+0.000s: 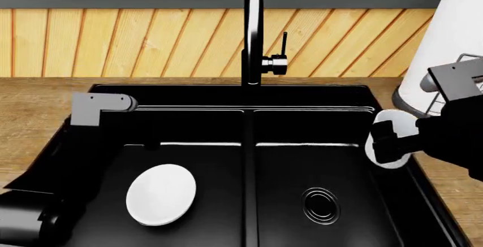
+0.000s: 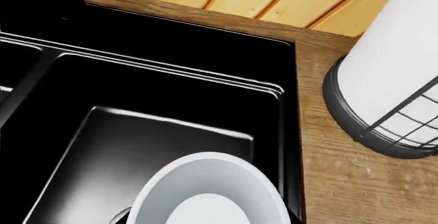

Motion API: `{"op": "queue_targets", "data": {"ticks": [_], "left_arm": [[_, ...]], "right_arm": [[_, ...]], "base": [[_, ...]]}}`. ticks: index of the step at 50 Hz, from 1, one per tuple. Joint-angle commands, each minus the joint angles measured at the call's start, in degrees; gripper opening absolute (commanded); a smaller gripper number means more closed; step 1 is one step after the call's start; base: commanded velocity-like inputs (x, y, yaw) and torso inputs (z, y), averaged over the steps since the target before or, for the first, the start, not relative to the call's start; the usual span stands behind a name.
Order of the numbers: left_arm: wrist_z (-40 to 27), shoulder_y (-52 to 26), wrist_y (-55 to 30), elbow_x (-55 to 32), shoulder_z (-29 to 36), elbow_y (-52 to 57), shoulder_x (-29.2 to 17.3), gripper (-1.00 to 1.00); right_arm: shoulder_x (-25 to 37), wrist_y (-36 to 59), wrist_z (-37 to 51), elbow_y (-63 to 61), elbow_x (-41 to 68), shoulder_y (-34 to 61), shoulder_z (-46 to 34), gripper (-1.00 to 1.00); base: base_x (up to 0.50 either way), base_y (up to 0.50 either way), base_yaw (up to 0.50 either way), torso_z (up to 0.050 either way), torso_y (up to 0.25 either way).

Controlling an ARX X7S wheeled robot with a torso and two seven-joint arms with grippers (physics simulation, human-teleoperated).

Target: Pick the cup and bowl from the sink and place them on the counter for drying.

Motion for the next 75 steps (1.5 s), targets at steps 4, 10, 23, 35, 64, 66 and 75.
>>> {"op": "queue_targets", "data": {"ticks": [4,10,23,35,64,66,75], "left_arm": [[-0.15,0.88,0.91,-0.08,-0.28,-0.21,-0.02,1.00],[-0.08,1.20,1.36,-0.07,-0.18,-0.53,0.11,1.00],[-0.68,1.85,1.96,0.15,-0.21,-0.69,0.33,1.00],[-0.75,3.51,2.47,-0.32,-1.01,-0.11,-0.15,1.00],[-1.49,4.81,3.24,-0.48,-1.21,-0.14,0.01,1.00],[-1.35,5.71,3.08,-0.93,-1.77,0.73,-0.52,1.00],[-1.21,5.62,3.16,-1.07,-1.73,0.61,-0.72,1.00]], "right_arm": [[7.55,0.16,9.20,3.47,10.84,1.03,-0.03,-1.00],[10.37,-3.48,9.22,6.97,9.27,-1.46,1.31,-1.00],[13.16,-11.44,10.63,11.30,3.31,-4.92,3.89,-1.00],[11.04,-12.46,10.04,19.02,-4.95,-4.65,-4.28,-1.00],[9.64,-20.23,8.86,24.72,-6.99,-9.07,-2.63,1.00],[10.14,-20.56,9.28,23.76,-6.83,-8.68,-2.02,1.00],[10.94,-21.53,8.57,19.81,-8.78,-5.70,-3.33,1.00]], "base": [[0.00,0.00,0.00,0.000,0.000],[0.00,0.00,0.00,0.000,0.000],[0.00,0.00,0.00,0.000,0.000],[0.00,0.00,0.00,0.000,0.000],[0.00,0.00,0.00,0.000,0.000],[0.00,0.00,0.00,0.000,0.000],[0.00,0.00,0.00,0.000,0.000]]}}
